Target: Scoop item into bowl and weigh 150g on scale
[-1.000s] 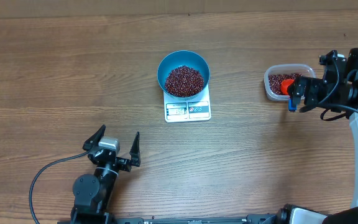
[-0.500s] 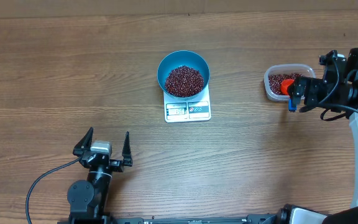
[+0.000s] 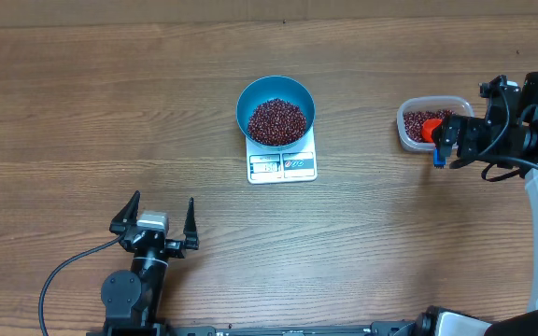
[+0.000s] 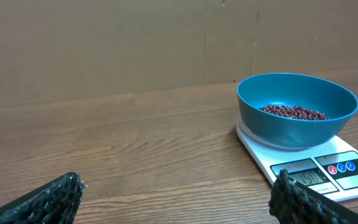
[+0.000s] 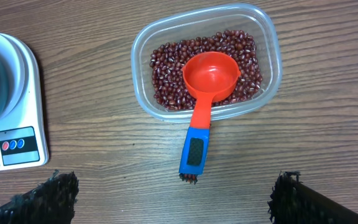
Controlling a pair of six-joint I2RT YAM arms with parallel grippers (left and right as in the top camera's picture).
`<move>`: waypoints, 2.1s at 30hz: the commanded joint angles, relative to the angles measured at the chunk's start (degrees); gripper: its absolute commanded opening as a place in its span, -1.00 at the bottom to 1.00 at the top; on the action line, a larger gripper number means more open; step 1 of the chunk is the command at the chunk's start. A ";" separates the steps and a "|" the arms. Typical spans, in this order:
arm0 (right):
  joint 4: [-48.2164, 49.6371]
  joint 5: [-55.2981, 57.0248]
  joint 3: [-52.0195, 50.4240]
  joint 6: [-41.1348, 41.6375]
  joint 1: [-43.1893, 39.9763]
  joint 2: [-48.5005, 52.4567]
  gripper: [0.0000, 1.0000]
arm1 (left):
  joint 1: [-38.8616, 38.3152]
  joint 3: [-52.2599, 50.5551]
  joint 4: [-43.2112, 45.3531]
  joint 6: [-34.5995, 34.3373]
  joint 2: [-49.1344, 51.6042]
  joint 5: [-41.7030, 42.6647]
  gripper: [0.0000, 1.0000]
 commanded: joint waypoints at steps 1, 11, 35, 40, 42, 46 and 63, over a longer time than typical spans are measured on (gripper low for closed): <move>0.11 0.17 1.25 -0.09 -0.11 -0.42 1.00 | 0.39 -0.22 -0.20 1.05 -0.61 -0.39 0.99; 0.11 0.17 1.25 -0.09 -0.11 -0.42 1.00 | 0.39 -0.22 -0.20 1.05 -0.61 -0.39 0.99; 0.13 0.17 1.25 -0.09 -0.11 -0.42 1.00 | 0.39 -0.22 -0.20 1.05 -0.61 -0.39 0.99; 0.13 0.17 1.25 -0.09 -0.11 -0.37 1.00 | 0.39 -0.22 -0.20 1.05 -0.61 -0.39 0.99; 0.11 0.17 1.25 -0.09 -0.11 -0.44 1.00 | 0.39 -0.22 -0.20 1.05 -0.61 -0.39 0.99; 0.11 0.17 1.25 -0.09 -0.11 -1.22 1.00 | 0.39 -0.22 -0.20 1.05 -0.61 -0.39 0.98; 22.43 -14.58 -22.32 0.26 -0.11 -24.85 1.00 | 0.39 -0.22 -0.20 1.05 -0.61 -0.39 0.99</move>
